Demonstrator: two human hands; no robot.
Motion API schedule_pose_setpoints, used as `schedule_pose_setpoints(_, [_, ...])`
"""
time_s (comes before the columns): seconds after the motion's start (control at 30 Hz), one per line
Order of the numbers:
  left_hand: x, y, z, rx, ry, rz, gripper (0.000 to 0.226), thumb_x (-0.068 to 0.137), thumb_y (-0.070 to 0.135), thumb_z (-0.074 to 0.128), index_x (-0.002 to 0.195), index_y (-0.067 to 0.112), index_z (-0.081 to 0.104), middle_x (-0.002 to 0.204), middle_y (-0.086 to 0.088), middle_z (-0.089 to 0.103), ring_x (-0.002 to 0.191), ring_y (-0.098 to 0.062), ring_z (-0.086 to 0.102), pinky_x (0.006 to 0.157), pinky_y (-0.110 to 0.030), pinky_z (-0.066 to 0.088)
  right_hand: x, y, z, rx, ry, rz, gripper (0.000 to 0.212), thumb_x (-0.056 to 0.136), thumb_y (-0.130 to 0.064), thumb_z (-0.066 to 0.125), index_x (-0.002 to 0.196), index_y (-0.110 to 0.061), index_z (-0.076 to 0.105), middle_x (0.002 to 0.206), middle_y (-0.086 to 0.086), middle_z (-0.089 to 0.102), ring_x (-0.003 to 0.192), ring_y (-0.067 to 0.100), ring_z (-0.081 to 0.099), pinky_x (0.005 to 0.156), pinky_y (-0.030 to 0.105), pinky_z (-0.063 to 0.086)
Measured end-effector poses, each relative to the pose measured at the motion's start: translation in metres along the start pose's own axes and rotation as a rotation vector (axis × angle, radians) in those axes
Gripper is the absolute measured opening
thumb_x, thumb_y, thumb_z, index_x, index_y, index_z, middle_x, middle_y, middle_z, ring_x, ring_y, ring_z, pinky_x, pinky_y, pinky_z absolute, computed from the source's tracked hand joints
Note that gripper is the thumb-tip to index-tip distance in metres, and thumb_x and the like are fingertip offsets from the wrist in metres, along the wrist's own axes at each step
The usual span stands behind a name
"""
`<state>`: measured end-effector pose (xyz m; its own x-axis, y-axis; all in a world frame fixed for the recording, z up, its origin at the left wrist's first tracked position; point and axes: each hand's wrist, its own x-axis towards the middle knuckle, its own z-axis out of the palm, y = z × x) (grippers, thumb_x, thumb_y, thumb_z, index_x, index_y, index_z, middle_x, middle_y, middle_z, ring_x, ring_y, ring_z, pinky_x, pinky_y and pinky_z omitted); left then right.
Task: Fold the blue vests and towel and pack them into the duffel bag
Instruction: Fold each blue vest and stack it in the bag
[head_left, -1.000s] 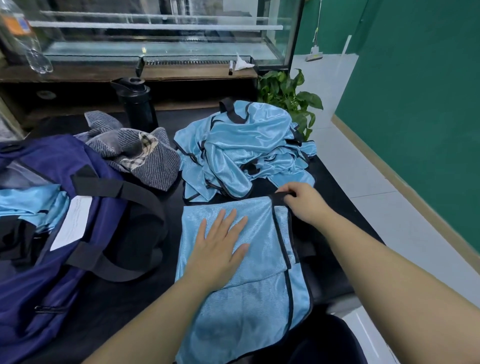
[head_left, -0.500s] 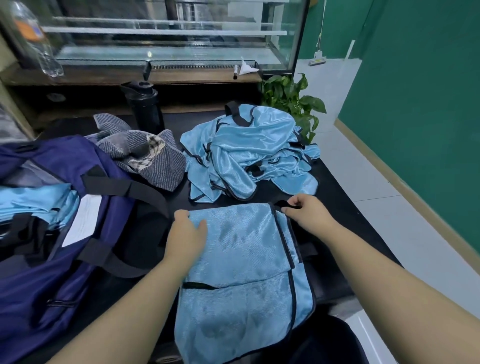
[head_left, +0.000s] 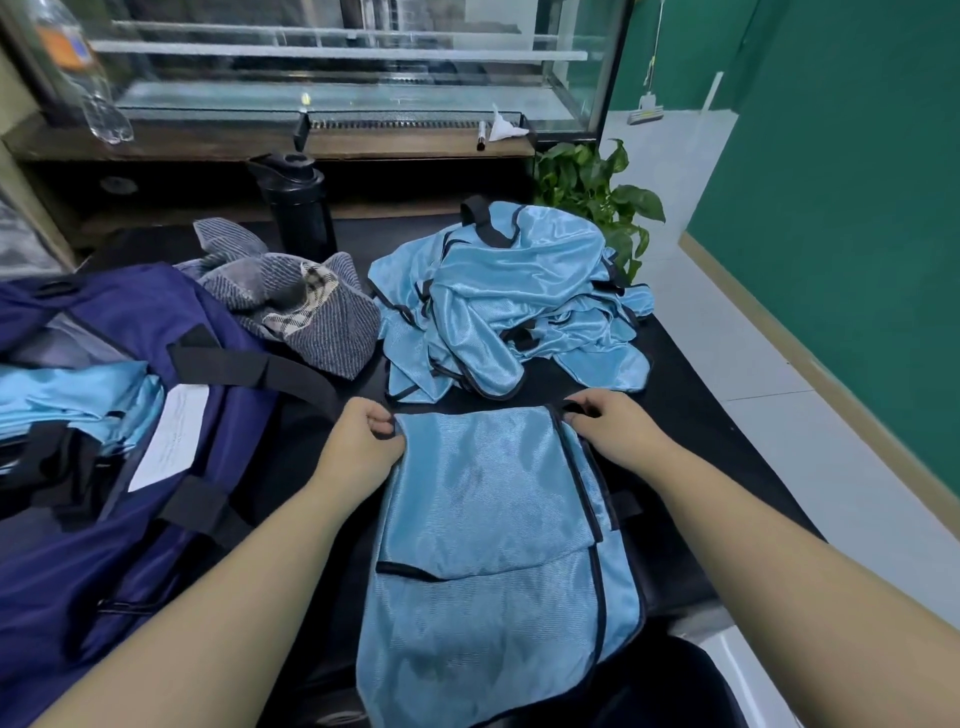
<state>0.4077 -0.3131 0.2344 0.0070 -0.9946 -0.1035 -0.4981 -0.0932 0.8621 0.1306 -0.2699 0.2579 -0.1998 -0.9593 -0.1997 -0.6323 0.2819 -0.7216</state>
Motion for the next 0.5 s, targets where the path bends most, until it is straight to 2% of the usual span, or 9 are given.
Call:
schedule_pose_setpoints(0.07, [0.003, 0.000, -0.001, 0.104, 0.063, 0.084, 0.023, 0.081, 0.008, 0.067, 0.068, 0.018, 0.051, 0.070, 0.004, 0.054, 0.065, -0.012, 0.047, 0.057, -0.023, 0.036, 0.000, 0.001, 0.001, -0.002, 0.014, -0.003, 0.010, 0.093, -0.019, 0.059, 0.096, -0.016, 0.068, 0.096, 0.010, 0.069, 0.078, 0.015, 0.058, 0.067, 0.020, 0.042])
schedule_pose_setpoints(0.17, [0.005, -0.003, 0.000, 0.246, -0.049, 0.202, 0.038, 0.082, 0.010, 0.063, 0.050, 0.028, 0.055, 0.062, 0.009, 0.054, 0.064, -0.011, 0.047, 0.056, -0.024, 0.033, 0.000, 0.002, 0.002, 0.013, 0.022, 0.001, 0.010, 0.092, -0.018, 0.059, 0.094, -0.013, 0.068, 0.097, 0.012, 0.069, 0.082, 0.018, 0.060, 0.070, 0.023, 0.044])
schedule_pose_setpoints(0.23, [0.008, -0.005, 0.002, 0.314, -0.058, 0.205, 0.045, 0.080, 0.010, 0.062, 0.043, 0.032, 0.050, 0.063, 0.007, 0.046, 0.059, -0.022, 0.043, 0.051, -0.025, 0.029, 0.001, 0.004, 0.003, 0.019, 0.020, 0.006, 0.010, 0.092, -0.017, 0.059, 0.095, -0.013, 0.068, 0.097, 0.011, 0.070, 0.086, 0.021, 0.062, 0.072, 0.025, 0.044])
schedule_pose_setpoints(0.27, [0.009, -0.006, 0.003, 0.342, -0.036, 0.183, 0.045, 0.079, 0.010, 0.062, 0.042, 0.031, 0.047, 0.064, 0.005, 0.042, 0.064, -0.030, 0.046, 0.050, -0.026, 0.028, 0.001, 0.004, 0.003, 0.020, 0.015, 0.007, 0.011, 0.092, -0.017, 0.059, 0.095, -0.012, 0.068, 0.097, 0.011, 0.070, 0.089, 0.023, 0.063, 0.073, 0.026, 0.045])
schedule_pose_setpoints(0.33, [0.009, -0.006, 0.006, 0.404, 0.010, 0.134, 0.041, 0.079, 0.012, 0.061, 0.045, 0.028, 0.044, 0.066, 0.000, 0.046, 0.073, -0.034, 0.054, 0.050, -0.027, 0.031, 0.002, 0.005, 0.004, 0.021, 0.004, 0.010, 0.012, 0.092, -0.017, 0.059, 0.095, -0.010, 0.068, 0.099, 0.012, 0.069, 0.093, 0.025, 0.063, 0.078, 0.029, 0.046])
schedule_pose_setpoints(0.43, [0.011, -0.003, 0.007, 0.478, 0.026, 0.062, 0.021, 0.082, 0.015, 0.057, 0.062, 0.012, 0.062, 0.072, -0.007, 0.061, 0.069, -0.030, 0.056, 0.059, -0.034, 0.046, 0.001, 0.006, 0.004, 0.025, -0.005, 0.005, 0.012, 0.092, -0.017, 0.060, 0.094, -0.007, 0.067, 0.099, 0.013, 0.069, 0.093, 0.026, 0.063, 0.079, 0.030, 0.045])
schedule_pose_setpoints(0.5, [0.014, -0.001, 0.007, 0.482, 0.015, 0.016, 0.017, 0.081, 0.013, 0.057, 0.071, 0.003, 0.066, 0.067, -0.005, 0.059, 0.062, -0.026, 0.048, 0.059, -0.032, 0.045, 0.000, 0.005, 0.004, 0.039, -0.005, 0.007, 0.011, 0.092, -0.017, 0.059, 0.093, -0.009, 0.066, 0.099, 0.011, 0.069, 0.090, 0.023, 0.062, 0.078, 0.029, 0.046])
